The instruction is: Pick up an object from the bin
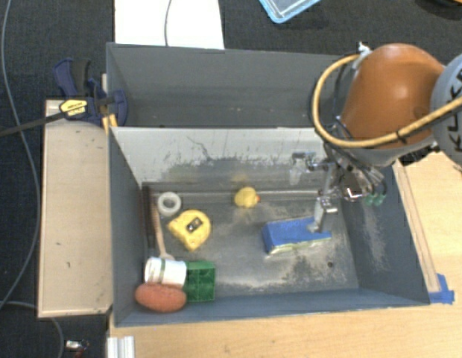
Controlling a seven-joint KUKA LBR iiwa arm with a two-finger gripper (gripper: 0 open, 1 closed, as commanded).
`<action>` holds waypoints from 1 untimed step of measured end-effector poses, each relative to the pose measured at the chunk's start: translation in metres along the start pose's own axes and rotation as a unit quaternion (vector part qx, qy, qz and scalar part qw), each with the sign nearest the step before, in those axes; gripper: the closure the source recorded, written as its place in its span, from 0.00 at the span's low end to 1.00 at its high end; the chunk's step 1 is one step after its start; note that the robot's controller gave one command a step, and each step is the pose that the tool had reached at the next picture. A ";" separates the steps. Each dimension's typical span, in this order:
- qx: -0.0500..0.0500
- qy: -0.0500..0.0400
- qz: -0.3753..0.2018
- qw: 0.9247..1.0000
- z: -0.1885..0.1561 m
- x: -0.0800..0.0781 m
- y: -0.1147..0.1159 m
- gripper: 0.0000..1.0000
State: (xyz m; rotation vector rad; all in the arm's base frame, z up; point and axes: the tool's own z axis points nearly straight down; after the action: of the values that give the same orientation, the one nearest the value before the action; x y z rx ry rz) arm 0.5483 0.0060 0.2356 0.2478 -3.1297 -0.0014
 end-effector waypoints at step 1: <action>0.001 -0.004 -0.005 1.000 0.051 -0.012 -0.009 0.00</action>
Offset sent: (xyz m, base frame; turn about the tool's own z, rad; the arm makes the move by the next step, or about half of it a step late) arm -0.0277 -0.0032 -0.1277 0.1096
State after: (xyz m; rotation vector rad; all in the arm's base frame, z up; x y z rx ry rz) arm 0.5611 -0.0008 0.1848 0.2655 -3.1371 -0.0003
